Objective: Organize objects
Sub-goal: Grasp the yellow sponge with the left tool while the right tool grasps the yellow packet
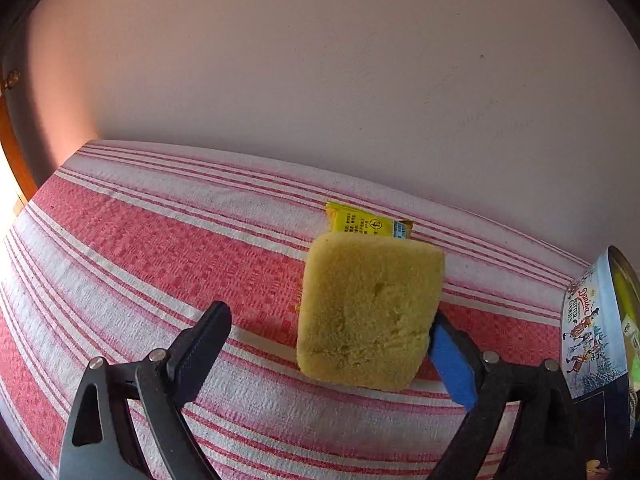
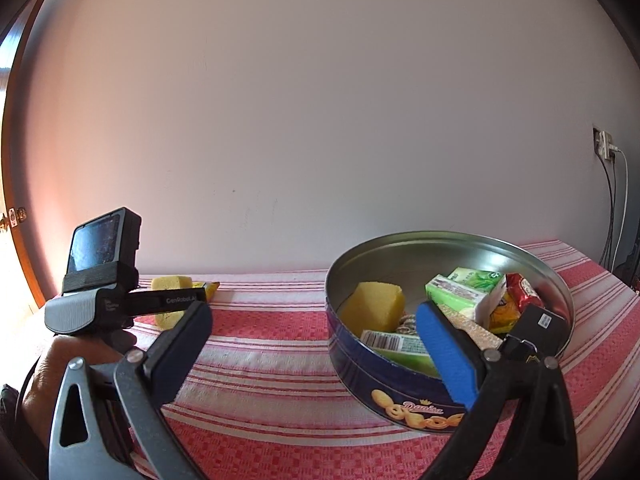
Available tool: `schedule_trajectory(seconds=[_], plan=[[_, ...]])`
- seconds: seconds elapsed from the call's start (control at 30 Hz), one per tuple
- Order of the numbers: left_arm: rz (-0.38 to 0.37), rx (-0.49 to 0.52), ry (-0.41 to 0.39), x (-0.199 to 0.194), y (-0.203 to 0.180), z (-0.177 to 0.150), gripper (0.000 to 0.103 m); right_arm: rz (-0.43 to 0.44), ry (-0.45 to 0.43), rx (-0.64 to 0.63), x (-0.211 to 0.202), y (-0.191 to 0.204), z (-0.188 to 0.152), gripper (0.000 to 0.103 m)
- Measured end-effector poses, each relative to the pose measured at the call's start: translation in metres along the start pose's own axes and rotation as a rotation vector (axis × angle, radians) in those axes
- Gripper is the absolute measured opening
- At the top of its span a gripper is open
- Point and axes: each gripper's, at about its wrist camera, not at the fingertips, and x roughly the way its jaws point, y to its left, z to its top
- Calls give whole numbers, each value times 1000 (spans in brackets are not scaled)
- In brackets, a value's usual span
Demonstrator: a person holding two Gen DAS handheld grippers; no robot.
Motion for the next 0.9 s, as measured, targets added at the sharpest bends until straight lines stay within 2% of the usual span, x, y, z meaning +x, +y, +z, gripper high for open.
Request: schedule_trajectory(seconds=[0.1,0.13,0.17,0.2,0.33,0.53,0.7,0.83,0.9], plan=[[-45,-37,-25,-3,8,1,72,4,12,-6,4,5,0,103],[-54,-50,-30,-4,11,0,60,4,18,-12,5,9,0,103],[-75,-65,-34,-5,15,-1,57,3,23,-23,6,12,0,103],[-78,-79,-38,-6,18,-3,57,0,24,-35,7,15,0,103],[-5,-94,-72,-19,31,-11,56,-15,-5,-74,3,24,-1,103],[110,-28,-166,-60,52,-33,56,21,20,-88,15,33,1,103],[185,-32,-209,-81,83,-41,56,84,121,-80,63,61,8,103],[202,-105,-193,-81,107,-36,56,111,217,-96,117,93,16,103],[226,-111,-196,-85,102,-36,56,118,274,-92,144,109,18,101]])
